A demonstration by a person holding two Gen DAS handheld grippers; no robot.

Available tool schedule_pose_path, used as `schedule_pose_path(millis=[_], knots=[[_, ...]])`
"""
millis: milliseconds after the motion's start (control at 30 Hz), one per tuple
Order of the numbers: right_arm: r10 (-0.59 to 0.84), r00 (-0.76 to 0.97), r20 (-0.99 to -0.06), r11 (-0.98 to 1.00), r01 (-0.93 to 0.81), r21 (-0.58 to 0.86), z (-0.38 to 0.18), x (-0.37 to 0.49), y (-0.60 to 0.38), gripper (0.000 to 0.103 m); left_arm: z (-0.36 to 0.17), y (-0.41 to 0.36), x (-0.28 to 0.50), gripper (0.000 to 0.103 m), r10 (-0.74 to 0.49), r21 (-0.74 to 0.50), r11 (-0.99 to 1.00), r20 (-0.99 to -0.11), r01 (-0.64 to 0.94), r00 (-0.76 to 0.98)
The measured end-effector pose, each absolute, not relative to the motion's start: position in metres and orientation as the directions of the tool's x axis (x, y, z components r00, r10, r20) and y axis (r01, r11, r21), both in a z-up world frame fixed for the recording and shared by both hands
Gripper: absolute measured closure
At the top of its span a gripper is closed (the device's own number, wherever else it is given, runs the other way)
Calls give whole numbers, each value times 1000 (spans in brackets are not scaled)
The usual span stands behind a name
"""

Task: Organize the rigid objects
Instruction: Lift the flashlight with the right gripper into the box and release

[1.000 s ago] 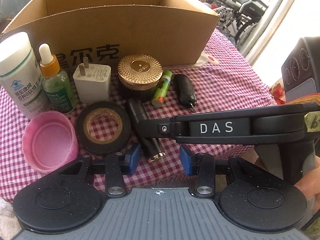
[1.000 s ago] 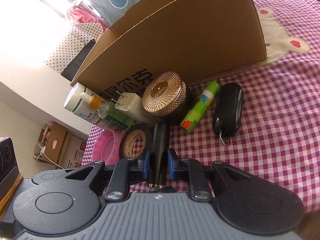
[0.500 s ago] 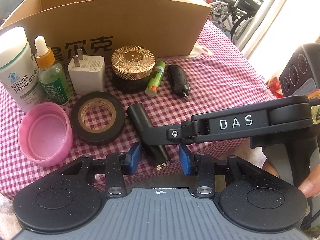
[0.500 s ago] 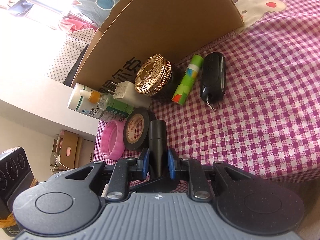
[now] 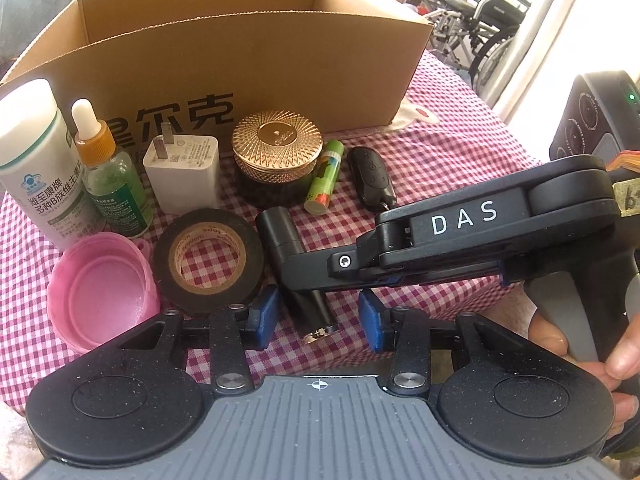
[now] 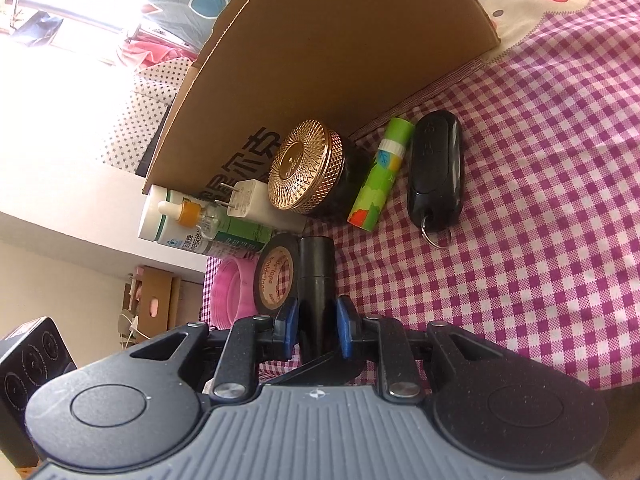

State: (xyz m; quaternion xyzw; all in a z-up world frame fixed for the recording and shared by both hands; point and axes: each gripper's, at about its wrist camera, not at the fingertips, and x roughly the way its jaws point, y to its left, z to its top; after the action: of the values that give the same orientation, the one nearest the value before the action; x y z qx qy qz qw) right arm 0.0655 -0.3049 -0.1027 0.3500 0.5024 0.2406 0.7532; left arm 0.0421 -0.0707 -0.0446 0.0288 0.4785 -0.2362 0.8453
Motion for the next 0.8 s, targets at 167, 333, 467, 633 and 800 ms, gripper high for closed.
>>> schedule_pose_path(millis=[167,333,467,633,800], knots=[[720,398,-568,615,13,788,-102,55,-317,79,-39,-71,32,65,-383,-173,882,-807,439,450],[710,434,-554,613,5,790,-90,40,-325,79,-25,-70,19,70,-399,-164,873,-782,460,479],[706,463,-535,610,-14,792,-77,30,-330,79,-11,-71,7,71,-402,-139,869,-758,475,514],[701,504,-505,611,-59,789,-52,20,-327,79,9,-68,-5,71,-416,-125,866,-718,484,559],[703,552,-449,612,-148,777,-10,20,-318,79,43,-62,-9,71,-423,-98,869,-658,486,623]])
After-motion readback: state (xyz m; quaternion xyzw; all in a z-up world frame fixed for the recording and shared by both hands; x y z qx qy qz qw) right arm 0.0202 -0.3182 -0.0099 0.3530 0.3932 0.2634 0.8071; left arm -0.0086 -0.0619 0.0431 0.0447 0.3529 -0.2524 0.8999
